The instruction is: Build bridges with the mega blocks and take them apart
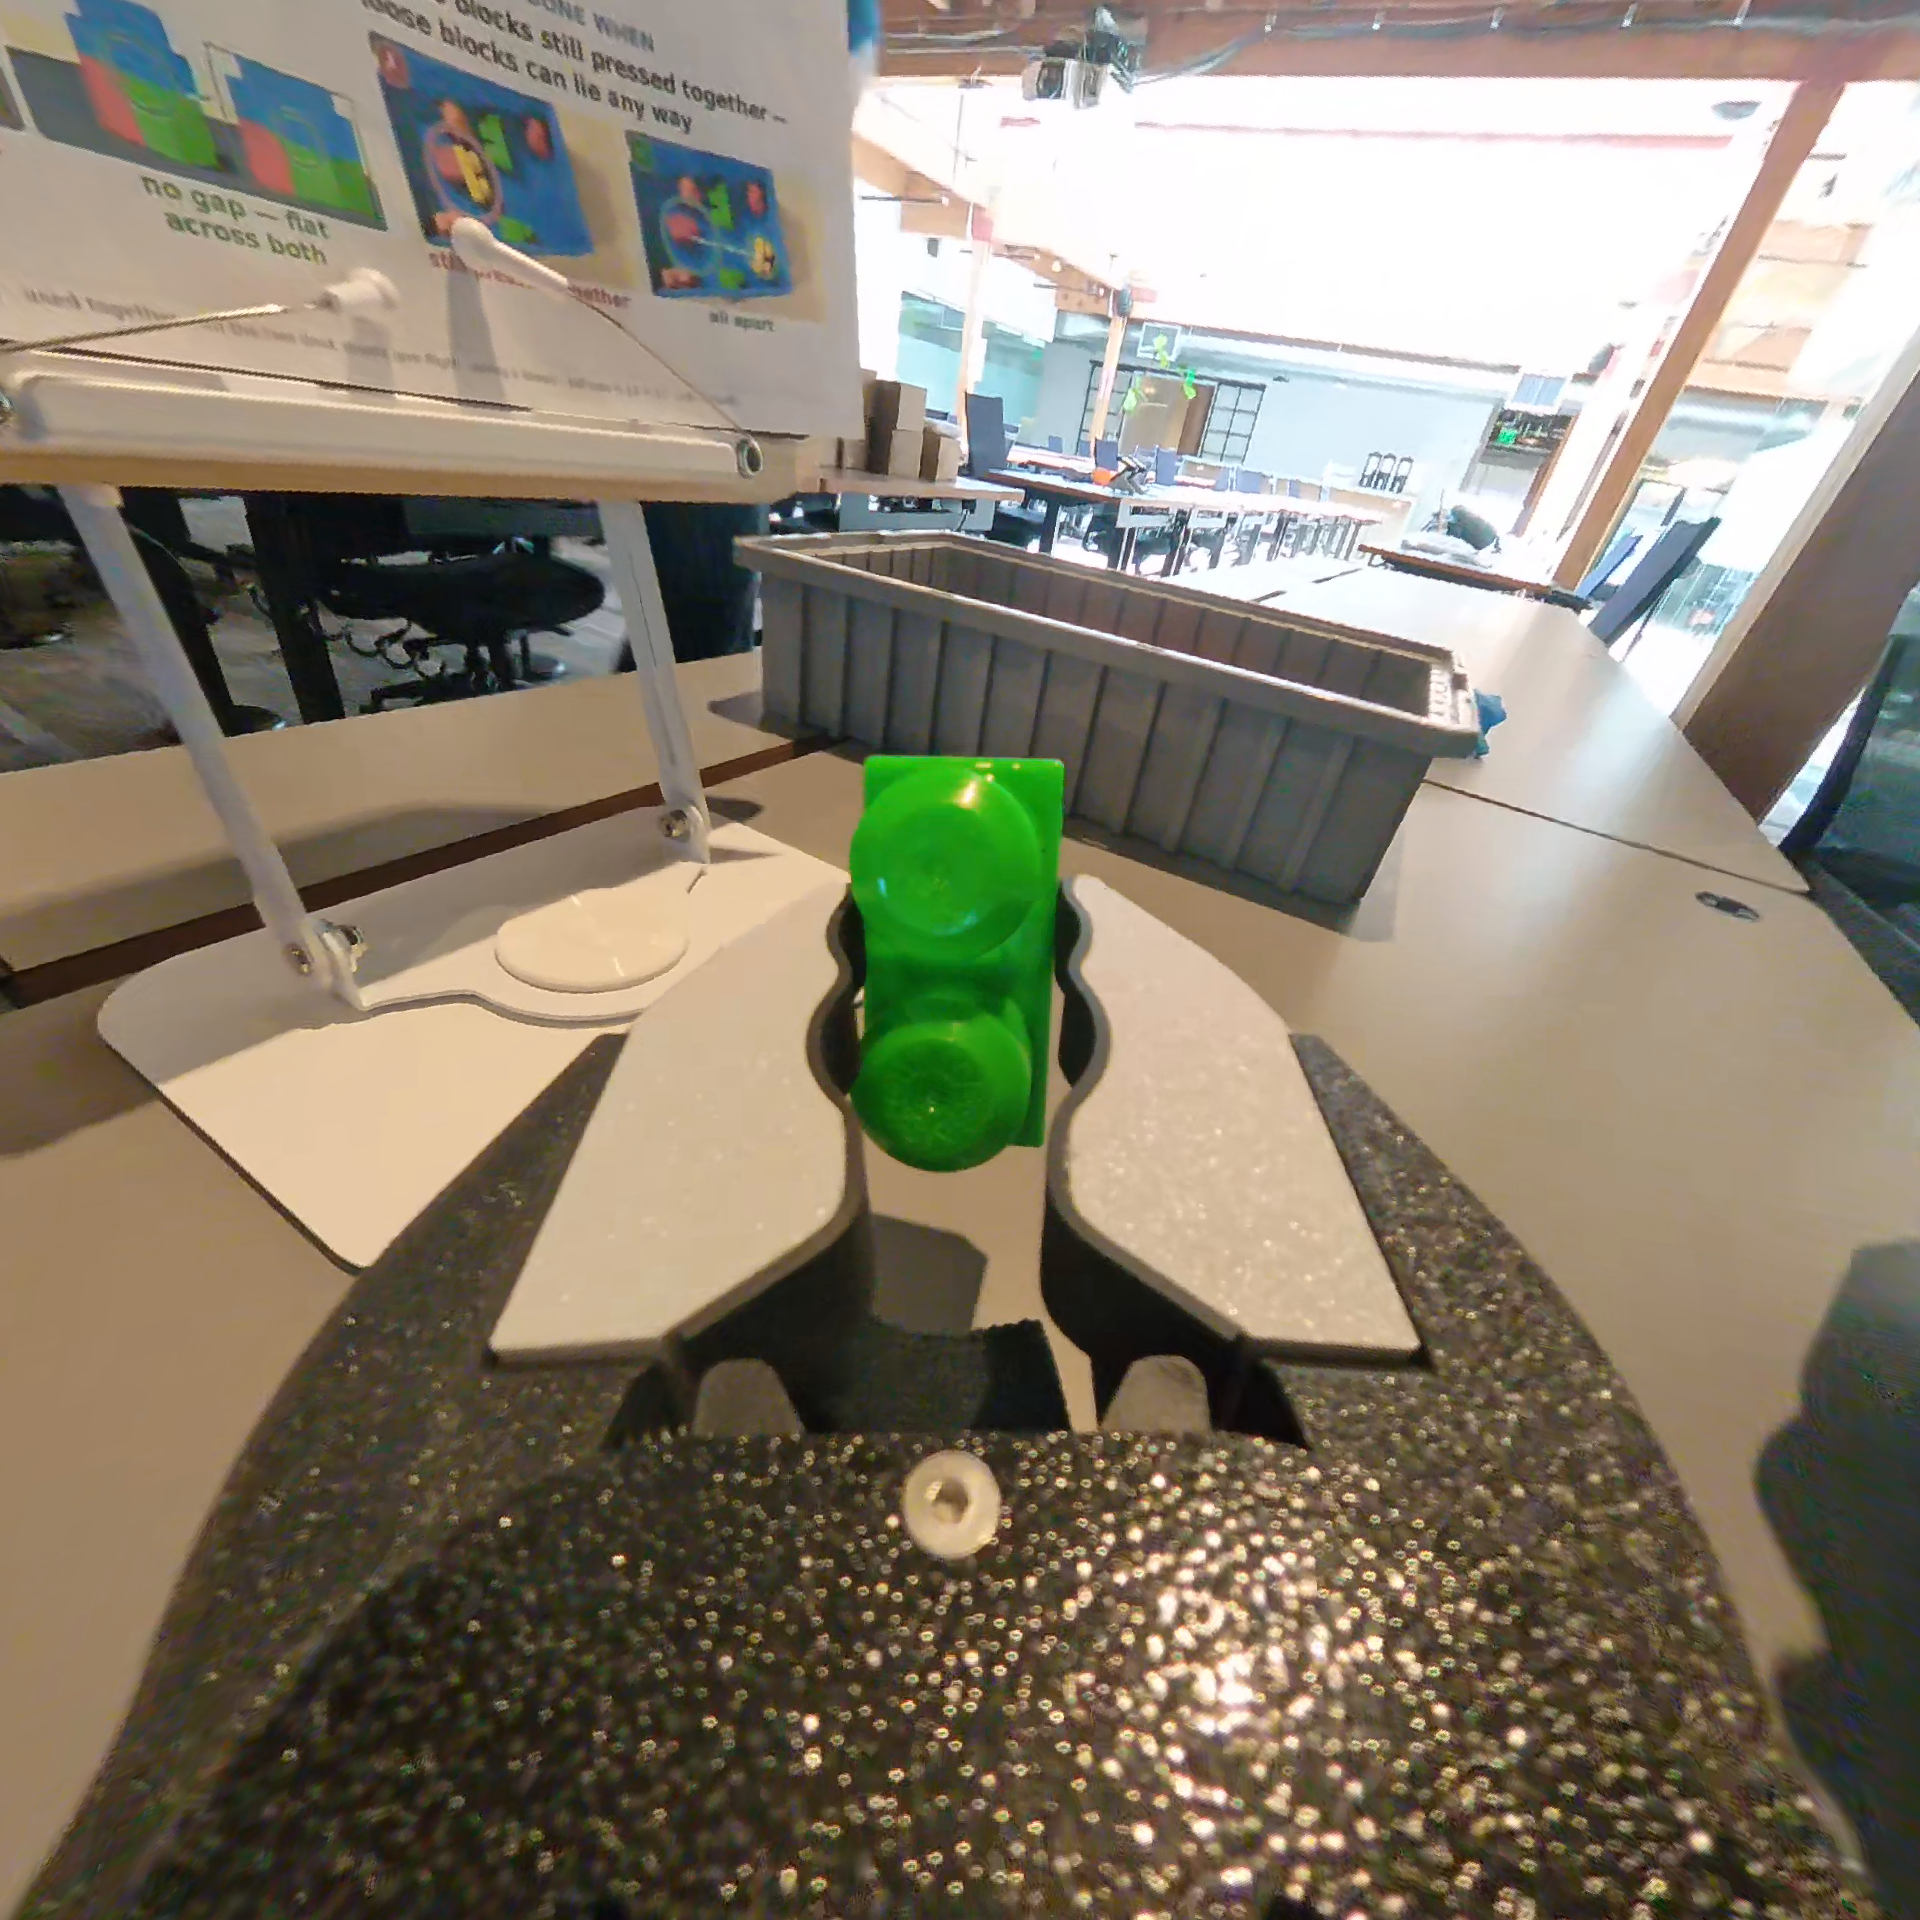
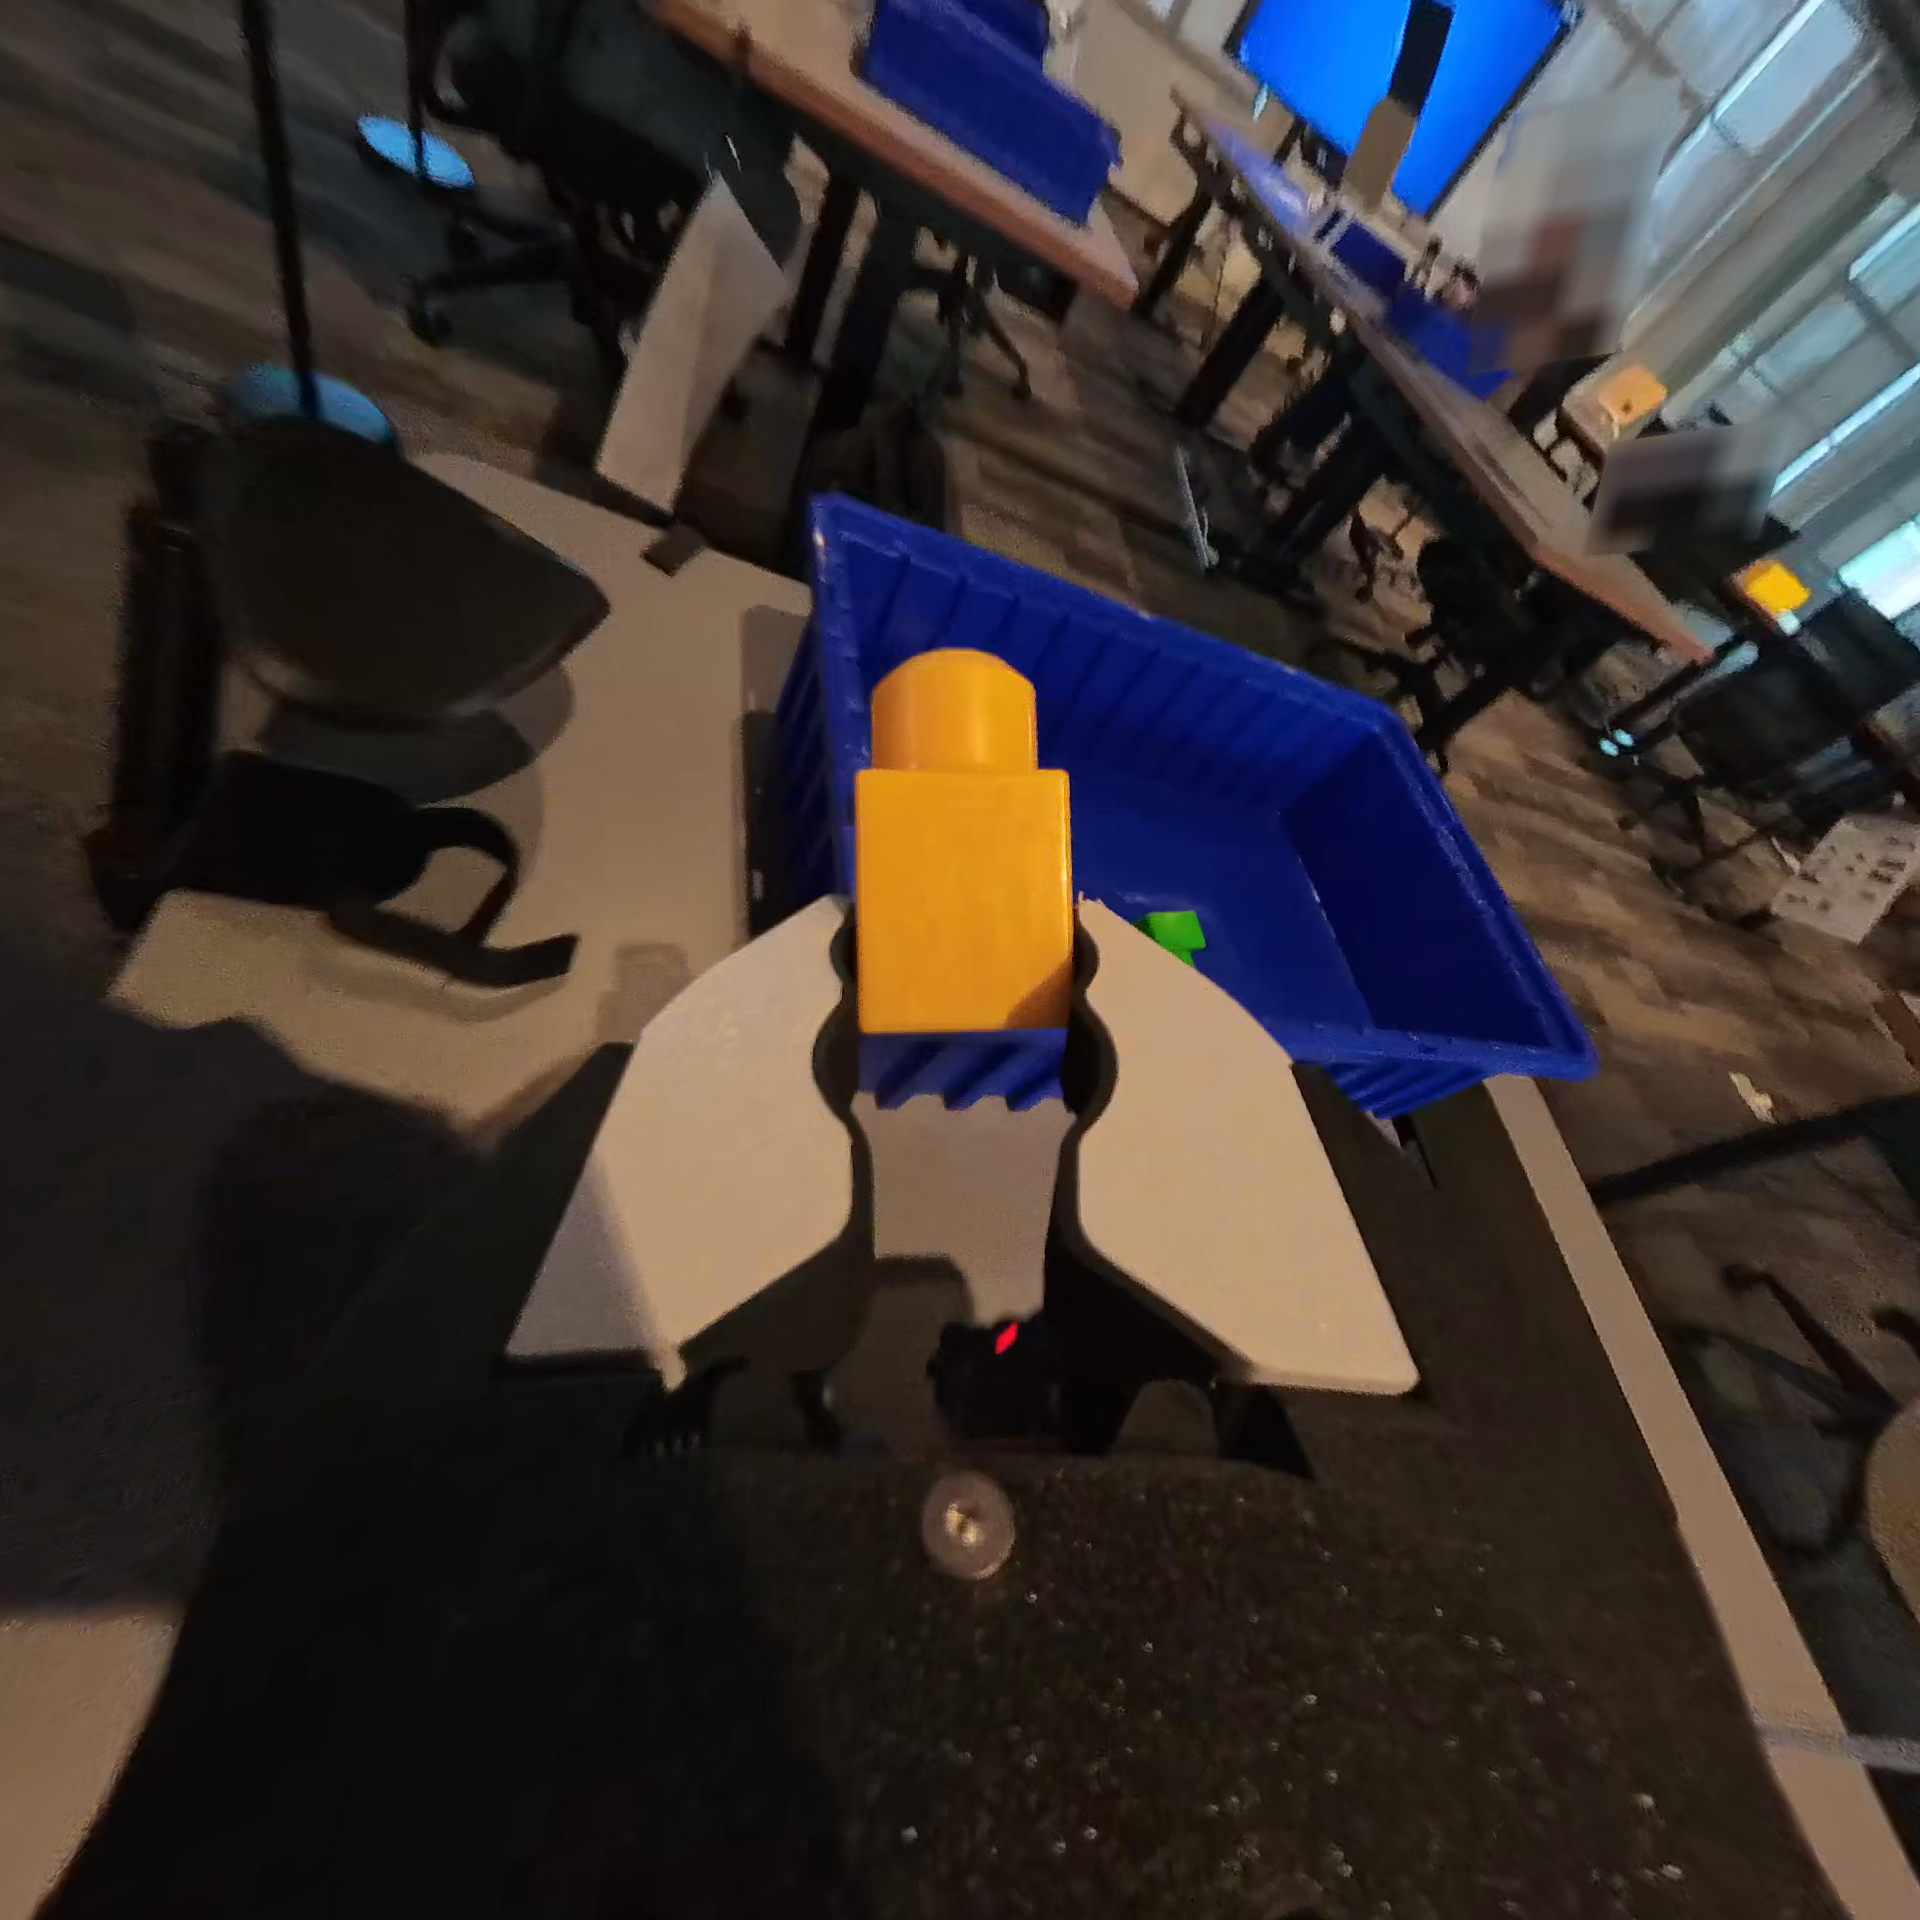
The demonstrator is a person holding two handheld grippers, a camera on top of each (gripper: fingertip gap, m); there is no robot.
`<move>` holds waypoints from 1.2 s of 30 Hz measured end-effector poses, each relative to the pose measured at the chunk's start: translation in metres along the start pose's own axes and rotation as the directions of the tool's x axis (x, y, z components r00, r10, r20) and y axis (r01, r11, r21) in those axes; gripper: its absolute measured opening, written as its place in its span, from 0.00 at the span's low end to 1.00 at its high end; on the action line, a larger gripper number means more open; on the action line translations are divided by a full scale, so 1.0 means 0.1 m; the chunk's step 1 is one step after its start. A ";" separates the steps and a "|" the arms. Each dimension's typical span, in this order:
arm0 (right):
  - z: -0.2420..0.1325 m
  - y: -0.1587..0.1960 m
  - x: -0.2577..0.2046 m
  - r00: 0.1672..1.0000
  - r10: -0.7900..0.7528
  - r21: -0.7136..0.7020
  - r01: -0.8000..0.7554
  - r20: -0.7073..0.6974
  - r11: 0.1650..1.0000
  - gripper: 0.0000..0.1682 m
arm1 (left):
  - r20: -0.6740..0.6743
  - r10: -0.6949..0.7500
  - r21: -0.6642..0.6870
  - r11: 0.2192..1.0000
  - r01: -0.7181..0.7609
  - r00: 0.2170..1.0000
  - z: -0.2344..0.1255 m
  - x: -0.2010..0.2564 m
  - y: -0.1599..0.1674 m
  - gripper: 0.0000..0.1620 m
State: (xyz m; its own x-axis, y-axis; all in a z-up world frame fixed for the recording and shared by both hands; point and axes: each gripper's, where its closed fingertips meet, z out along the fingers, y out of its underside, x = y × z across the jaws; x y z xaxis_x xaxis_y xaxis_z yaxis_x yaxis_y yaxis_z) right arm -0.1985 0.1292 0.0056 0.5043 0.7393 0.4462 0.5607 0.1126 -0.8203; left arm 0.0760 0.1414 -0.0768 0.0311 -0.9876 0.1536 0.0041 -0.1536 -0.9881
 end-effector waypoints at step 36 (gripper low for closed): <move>-1.11 1.45 1.04 0.900 0.401 0.228 -0.360 -0.169 0.905 0.30 | -0.091 -0.232 0.229 0.942 0.247 0.968 -0.43 -0.44 -0.32 0.21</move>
State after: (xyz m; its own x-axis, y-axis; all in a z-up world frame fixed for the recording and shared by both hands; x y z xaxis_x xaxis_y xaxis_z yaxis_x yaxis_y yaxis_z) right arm 0.0081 0.1484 -0.0276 0.7897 0.5989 0.1331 0.1758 -0.0130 -0.9843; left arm 0.0316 0.1881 -0.0521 -0.0616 -0.9237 0.3782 0.2403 -0.3815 -0.8926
